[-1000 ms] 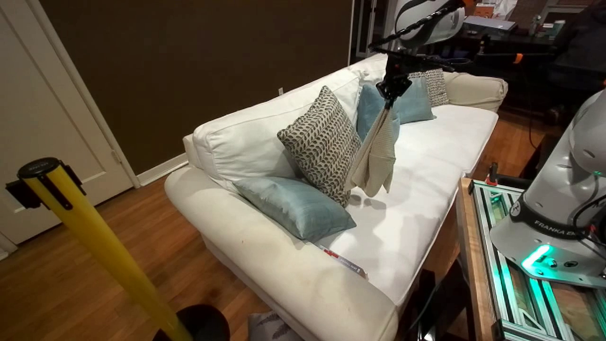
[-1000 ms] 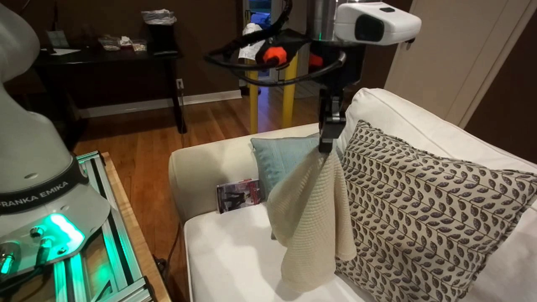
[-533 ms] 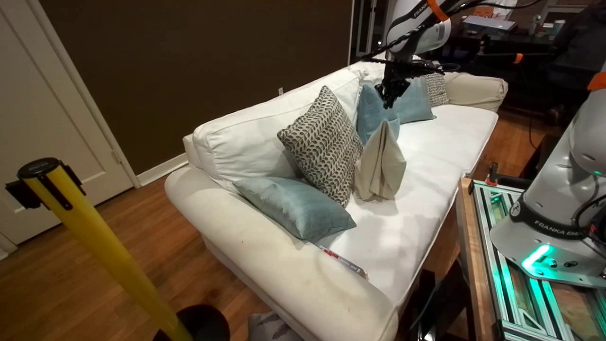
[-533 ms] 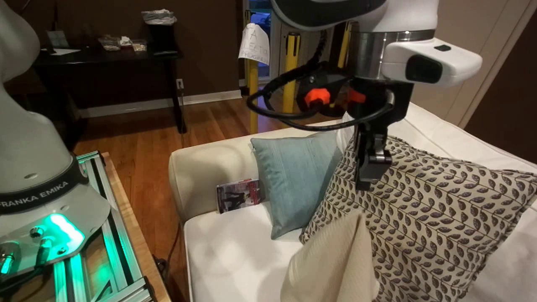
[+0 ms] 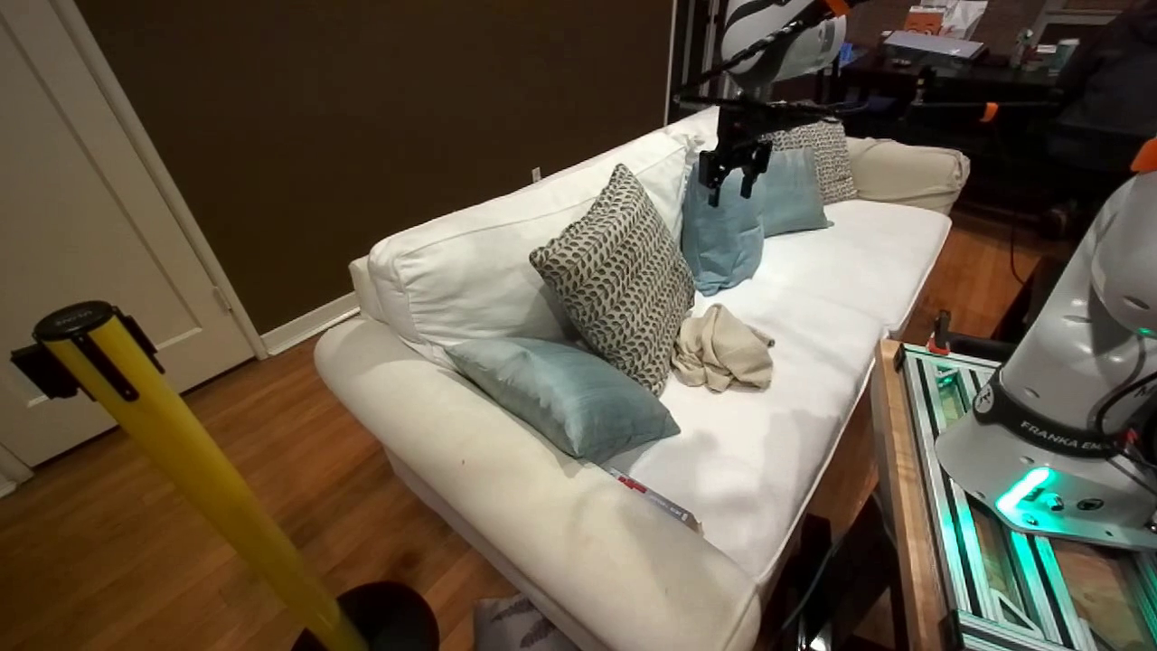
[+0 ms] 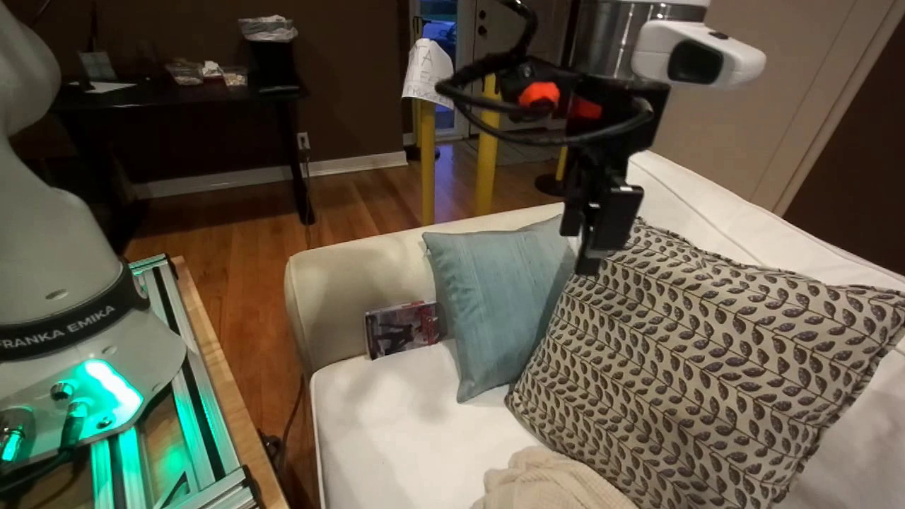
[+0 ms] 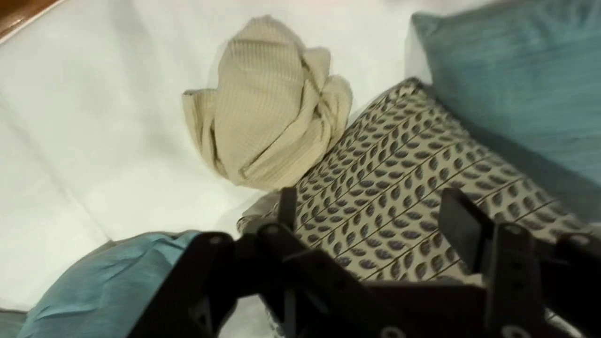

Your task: Remove the brown cloth from the armrest on the left and put it on the couch seat

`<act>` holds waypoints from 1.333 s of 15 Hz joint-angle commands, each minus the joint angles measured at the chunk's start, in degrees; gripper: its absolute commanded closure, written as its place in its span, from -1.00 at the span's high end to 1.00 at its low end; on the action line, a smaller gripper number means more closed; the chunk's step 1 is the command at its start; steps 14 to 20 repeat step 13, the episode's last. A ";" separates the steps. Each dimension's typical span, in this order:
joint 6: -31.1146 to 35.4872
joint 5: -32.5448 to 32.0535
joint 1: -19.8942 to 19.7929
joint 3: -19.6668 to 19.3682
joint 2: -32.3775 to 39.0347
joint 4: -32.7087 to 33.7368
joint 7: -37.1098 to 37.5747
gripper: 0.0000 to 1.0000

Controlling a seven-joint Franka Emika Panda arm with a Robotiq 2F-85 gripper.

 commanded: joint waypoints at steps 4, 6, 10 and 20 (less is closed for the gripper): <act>-10.14 -5.83 5.54 5.03 -15.71 -8.68 -5.00 1.00; -8.16 -8.71 6.71 6.87 -19.19 -10.89 -5.29 1.00; -8.61 -7.95 7.42 7.59 -18.57 -9.16 -4.62 1.00; -8.27 -8.26 7.46 7.60 -19.46 -9.94 -5.21 1.00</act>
